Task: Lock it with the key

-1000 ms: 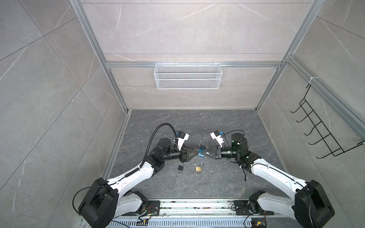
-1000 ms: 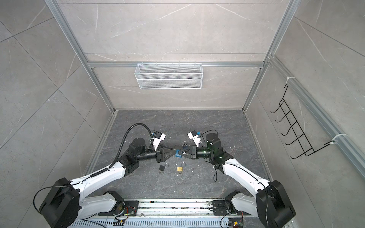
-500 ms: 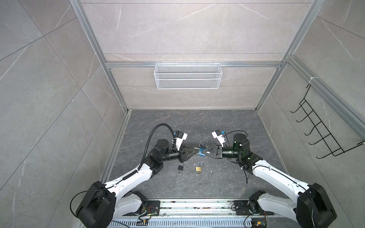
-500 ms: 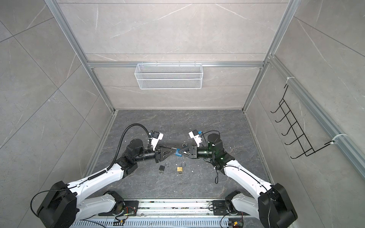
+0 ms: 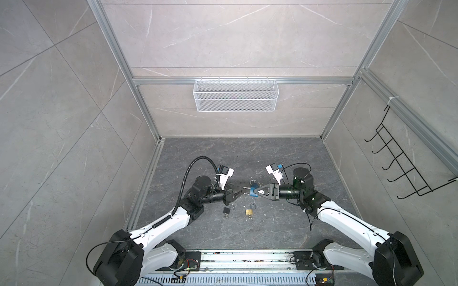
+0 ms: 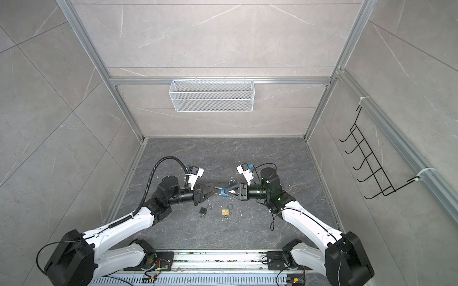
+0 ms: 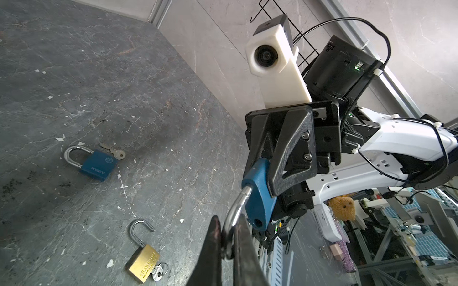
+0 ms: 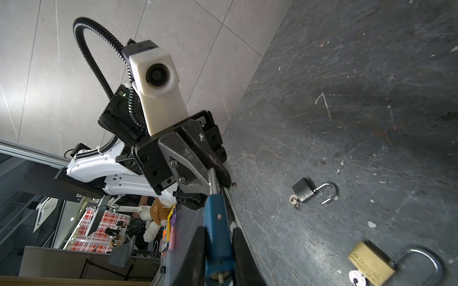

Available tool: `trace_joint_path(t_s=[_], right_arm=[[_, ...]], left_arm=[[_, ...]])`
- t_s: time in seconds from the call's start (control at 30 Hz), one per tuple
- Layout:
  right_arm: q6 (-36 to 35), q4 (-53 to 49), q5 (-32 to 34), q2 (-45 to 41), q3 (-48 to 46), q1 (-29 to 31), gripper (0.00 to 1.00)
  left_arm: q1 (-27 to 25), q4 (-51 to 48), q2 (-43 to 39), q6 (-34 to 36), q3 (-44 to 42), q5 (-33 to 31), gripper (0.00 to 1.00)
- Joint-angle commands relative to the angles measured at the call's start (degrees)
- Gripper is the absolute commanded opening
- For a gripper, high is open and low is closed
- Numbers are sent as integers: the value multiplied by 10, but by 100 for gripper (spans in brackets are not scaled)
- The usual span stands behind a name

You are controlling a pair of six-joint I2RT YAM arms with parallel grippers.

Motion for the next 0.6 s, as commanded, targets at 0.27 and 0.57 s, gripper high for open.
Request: trace_joint_path(t_s=[0.27, 0.57], right_arm=[[-68, -74, 48, 7, 28, -2, 0], [-113, -107, 82, -3, 33, -2, 0]], left_arm=[[-2, 77, -26, -47, -2, 9, 0], [-2, 107, -5, -56, -12, 1, 0]])
